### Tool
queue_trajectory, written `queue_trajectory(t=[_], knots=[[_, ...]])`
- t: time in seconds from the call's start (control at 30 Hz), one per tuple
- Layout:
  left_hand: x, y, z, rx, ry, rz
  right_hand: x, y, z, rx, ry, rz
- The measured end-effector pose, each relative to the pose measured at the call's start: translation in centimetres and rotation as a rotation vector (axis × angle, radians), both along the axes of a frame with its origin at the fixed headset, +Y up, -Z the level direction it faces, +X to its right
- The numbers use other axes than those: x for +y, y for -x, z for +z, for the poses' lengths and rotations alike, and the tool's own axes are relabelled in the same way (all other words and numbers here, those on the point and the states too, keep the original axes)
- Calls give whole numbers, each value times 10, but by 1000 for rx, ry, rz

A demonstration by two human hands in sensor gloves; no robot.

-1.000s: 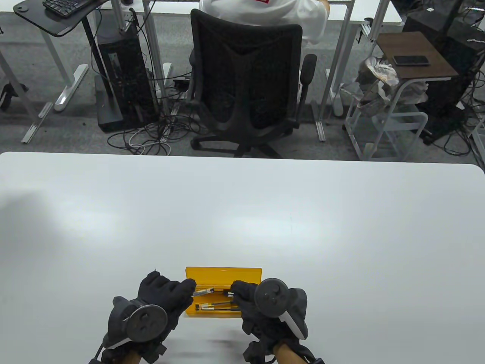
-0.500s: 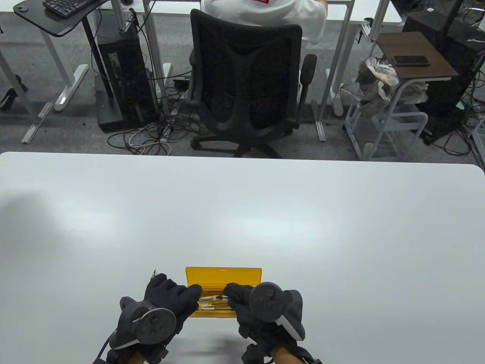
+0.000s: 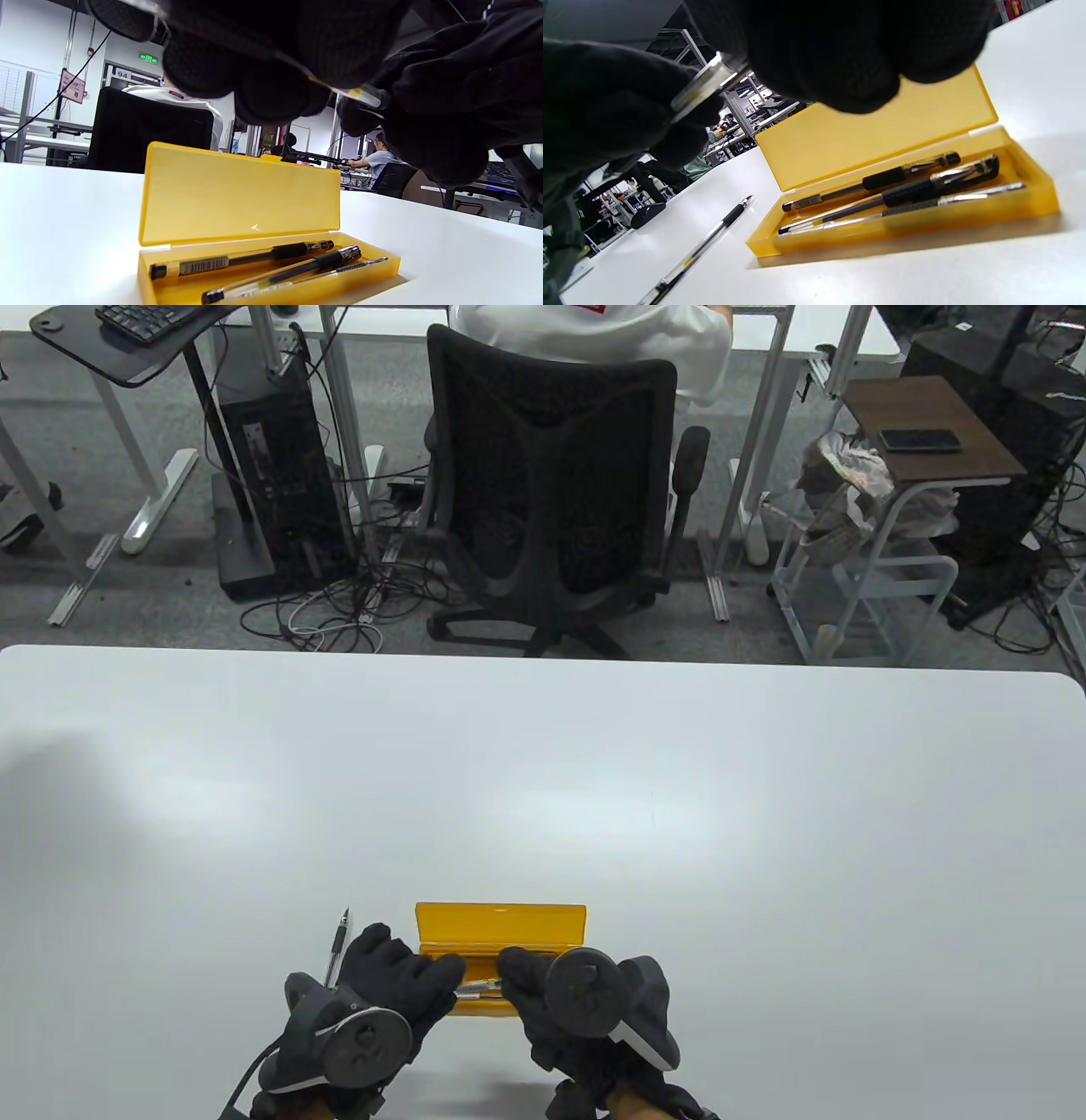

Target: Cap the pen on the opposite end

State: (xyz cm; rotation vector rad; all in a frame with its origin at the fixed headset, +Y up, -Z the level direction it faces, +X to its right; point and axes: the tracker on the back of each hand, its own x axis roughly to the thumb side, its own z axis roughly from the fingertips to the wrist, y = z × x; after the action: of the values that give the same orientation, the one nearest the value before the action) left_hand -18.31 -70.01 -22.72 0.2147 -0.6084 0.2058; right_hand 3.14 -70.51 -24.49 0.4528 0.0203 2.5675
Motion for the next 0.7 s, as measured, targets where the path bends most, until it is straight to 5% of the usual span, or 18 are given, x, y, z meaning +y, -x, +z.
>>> queue_trajectory(t=[0.7], knots=[[3, -6, 5, -30, -39, 1, -2, 19, 6, 75, -33, 252]])
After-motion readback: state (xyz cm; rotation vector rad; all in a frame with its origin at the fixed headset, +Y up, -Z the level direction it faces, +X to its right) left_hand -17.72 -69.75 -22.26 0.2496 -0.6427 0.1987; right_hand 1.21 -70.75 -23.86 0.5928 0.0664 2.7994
